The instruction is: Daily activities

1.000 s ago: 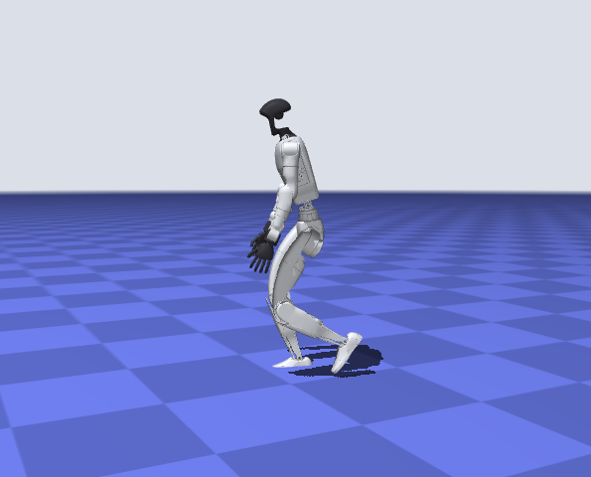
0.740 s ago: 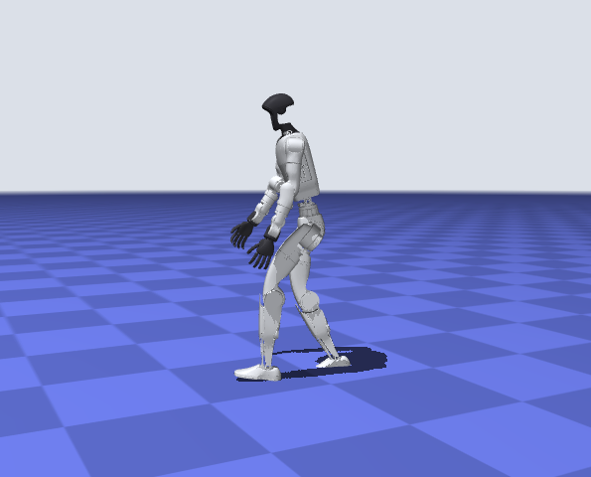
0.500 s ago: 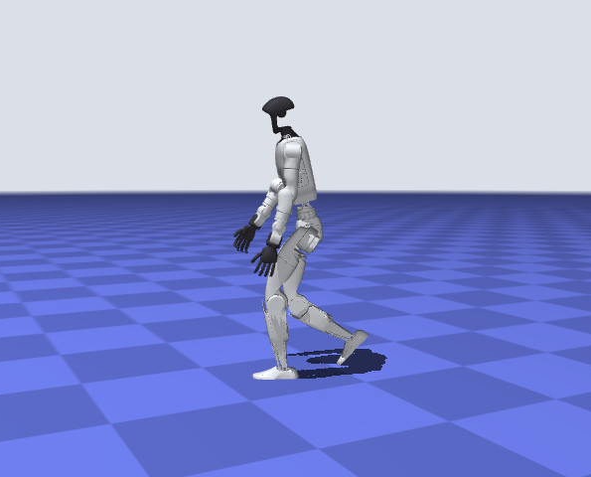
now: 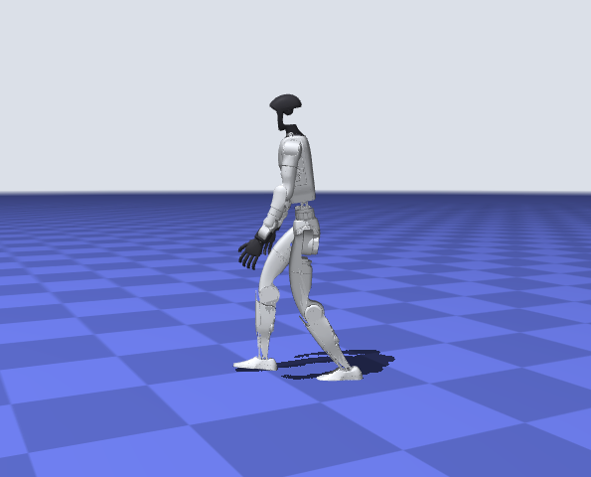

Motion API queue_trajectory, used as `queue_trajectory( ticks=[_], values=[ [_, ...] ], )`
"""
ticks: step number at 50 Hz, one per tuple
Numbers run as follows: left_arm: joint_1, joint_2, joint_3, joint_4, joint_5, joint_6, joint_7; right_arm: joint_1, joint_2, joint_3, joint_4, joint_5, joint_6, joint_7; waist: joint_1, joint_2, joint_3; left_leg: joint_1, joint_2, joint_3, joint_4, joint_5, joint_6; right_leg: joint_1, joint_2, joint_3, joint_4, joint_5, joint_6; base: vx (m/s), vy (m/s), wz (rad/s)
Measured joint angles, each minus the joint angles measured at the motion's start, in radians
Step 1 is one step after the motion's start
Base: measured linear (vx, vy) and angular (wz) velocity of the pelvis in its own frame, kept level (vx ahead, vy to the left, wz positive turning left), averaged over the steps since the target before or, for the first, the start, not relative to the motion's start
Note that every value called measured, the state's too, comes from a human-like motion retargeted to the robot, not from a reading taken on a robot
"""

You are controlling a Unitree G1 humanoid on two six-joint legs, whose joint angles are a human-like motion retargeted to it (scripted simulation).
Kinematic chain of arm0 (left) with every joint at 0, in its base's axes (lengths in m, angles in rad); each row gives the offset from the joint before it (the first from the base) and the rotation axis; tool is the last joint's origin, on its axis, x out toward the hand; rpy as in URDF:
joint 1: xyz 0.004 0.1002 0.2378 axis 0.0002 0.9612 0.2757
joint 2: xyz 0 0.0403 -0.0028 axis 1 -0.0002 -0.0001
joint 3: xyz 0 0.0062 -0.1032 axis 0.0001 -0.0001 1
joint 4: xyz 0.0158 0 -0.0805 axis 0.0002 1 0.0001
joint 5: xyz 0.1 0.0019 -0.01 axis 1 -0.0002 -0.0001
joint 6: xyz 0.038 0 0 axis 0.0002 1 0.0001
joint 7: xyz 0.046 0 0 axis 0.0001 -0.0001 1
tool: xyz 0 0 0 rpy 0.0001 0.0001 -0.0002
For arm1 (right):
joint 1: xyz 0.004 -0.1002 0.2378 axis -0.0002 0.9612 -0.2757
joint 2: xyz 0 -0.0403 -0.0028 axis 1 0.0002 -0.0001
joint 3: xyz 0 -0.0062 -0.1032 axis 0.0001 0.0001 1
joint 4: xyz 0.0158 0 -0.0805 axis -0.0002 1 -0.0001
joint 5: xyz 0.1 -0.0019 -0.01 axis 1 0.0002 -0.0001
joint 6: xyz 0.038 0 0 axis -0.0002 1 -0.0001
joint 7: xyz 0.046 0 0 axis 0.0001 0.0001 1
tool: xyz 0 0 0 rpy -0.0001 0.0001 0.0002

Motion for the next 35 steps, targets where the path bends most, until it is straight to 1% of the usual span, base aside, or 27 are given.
queue_trajectory(
  ticks=[2,4,6,8,9,10,13,16,18,19,21,25,28,30,32,35],
  values=[
    [0.014,-0.004,0.000,-0.001,0.001,-0.001,0.003,0.012,0.003,0.006,-0.008,-0.015,-0.003,-0.002,-0.007,0.012,-0.006,-0.003,0.017,-0.019,0.111,-0.013,-0.023,-0.006,0.026,0.007,0.079,-0.004,-0.016,0.60,-0.13,-0.04],
    [0.029,-0.008,0.003,0.001,-0.005,-0.001,0.005,0.021,0.002,0.016,-0.019,-0.034,-0.004,-0.006,-0.013,0.029,-0.005,-0.020,0.045,-0.036,0.257,0.002,-0.055,0.003,0.058,0.008,0.153,-0.030,-0.041,0.60,-0.13,0.00],
    [0.044,-0.011,0.007,0.003,-0.012,0.001,0.005,0.027,-0.002,0.030,-0.034,-0.052,-0.004,-0.010,-0.014,0.051,0.001,-0.055,0.076,-0.056,0.432,0.060,-0.100,0.025,0.097,0.004,0.207,-0.074,-0.074,0.59,-0.13,-0.08],
    [0.046,-0.014,0.015,0.005,-0.018,0.007,-0.002,0.022,-0.013,0.042,-0.053,-0.071,0.000,-0.013,-0.010,0.086,0.023,-0.109,0.116,-0.087,0.619,0.134,-0.146,0.071,0.144,-0.012,0.227,-0.119,-0.113,0.57,-0.12,-0.13],
    [0.045,-0.016,0.017,0.003,-0.018,0.011,-0.005,0.018,-0.019,0.047,-0.062,-0.082,0.002,-0.015,-0.002,0.096,0.031,-0.141,0.131,-0.097,0.694,0.162,-0.158,0.094,0.163,-0.013,0.231,-0.143,-0.129,0.57,-0.11,-0.19],
    [0.045,-0.017,0.018,0.000,-0.017,0.014,-0.006,0.015,-0.025,0.050,-0.070,-0.093,0.004,-0.018,0.008,0.102,0.036,-0.174,0.142,-0.103,0.759,0.185,-0.164,0.116,0.178,-0.010,0.235,-0.169,-0.143,0.57,-0.11,-0.24],
    [0.042,-0.018,0.019,-0.011,-0.018,0.022,-0.011,-0.001,-0.038,0.056,-0.085,-0.122,0.005,-0.033,0.044,0.092,0.042,-0.293,0.172,-0.089,0.860,0.159,-0.117,0.190,0.194,0.015,0.233,-0.240,-0.165,0.58,-0.10,-0.26],
    [0.028,-0.015,0.023,-0.015,-0.027,0.024,-0.014,-0.030,-0.047,0.053,-0.089,-0.133,0.005,-0.041,0.081,0.066,0.055,-0.401,0.186,-0.061,0.802,0.102,-0.057,0.296,0.186,0.050,0.195,-0.288,-0.169,0.61,-0.07,-0.25],
    [0.025,-0.014,0.026,-0.017,-0.031,0.024,-0.010,-0.047,-0.051,0.050,-0.087,-0.130,0.003,-0.046,0.104,0.049,0.060,-0.455,0.180,-0.044,0.683,0.087,-0.035,0.367,0.173,0.075,0.161,-0.308,-0.165,0.66,-0.03,-0.37],
    [0.023,-0.015,0.026,-0.017,-0.031,0.023,-0.006,-0.055,-0.052,0.049,-0.083,-0.125,0.003,-0.047,0.115,0.041,0.060,-0.474,0.170,-0.038,0.600,0.095,-0.033,0.400,0.165,0.087,0.140,-0.314,-0.160,0.68,0.00,-0.46],
    [0.020,-0.018,0.021,-0.015,-0.034,0.023,0.005,-0.073,-0.055,0.046,-0.070,-0.114,0.004,-0.045,0.131,0.023,0.054,-0.501,0.138,-0.034,0.400,0.142,-0.043,0.458,0.143,0.109,0.094,-0.321,-0.144,0.70,0.03,-0.45],
    [0.009,-0.023,0.004,-0.020,-0.037,0.022,0.035,-0.109,-0.054,0.037,-0.039,-0.104,0.009,-0.048,0.149,-0.013,0.016,-0.510,0.065,-0.064,-0.046,0.312,-0.079,0.522,0.104,0.144,0.025,-0.342,-0.112,0.71,0.09,-0.36],
    [0.018,-0.021,-0.004,-0.029,-0.035,0.020,0.063,-0.110,-0.038,0.039,-0.023,-0.103,0.013,-0.060,0.161,-0.030,-0.017,-0.543,0.046,-0.082,-0.106,0.368,-0.087,0.534,0.098,0.166,0.066,-0.387,-0.097,0.70,0.15,-0.44],
    [0.029,-0.023,-0.011,-0.034,-0.035,0.018,0.078,-0.100,-0.022,0.043,-0.013,-0.102,0.015,-0.067,0.160,-0.048,-0.040,-0.564,0.032,-0.078,-0.081,0.410,-0.082,0.534,0.086,0.172,0.118,-0.401,-0.078,0.66,0.18,-0.42],
    [0.022,-0.014,-0.016,-0.035,-0.039,0.023,0.085,-0.106,-0.009,0.048,0.001,-0.095,0.021,-0.060,0.165,-0.077,-0.047,-0.549,0.018,-0.056,-0.077,0.452,-0.071,0.538,0.062,0.190,0.177,-0.379,-0.041,0.61,0.18,-0.45],
    [0.023,-0.005,-0.025,-0.037,-0.045,0.026,0.081,-0.098,0.008,0.062,0.012,-0.089,0.030,-0.034,0.157,-0.116,-0.050,-0.518,-0.008,-0.025,-0.063,0.462,-0.043,0.518,0.018,0.190,0.314,-0.272,0.039,0.53,0.18,-0.31]
  ],
)
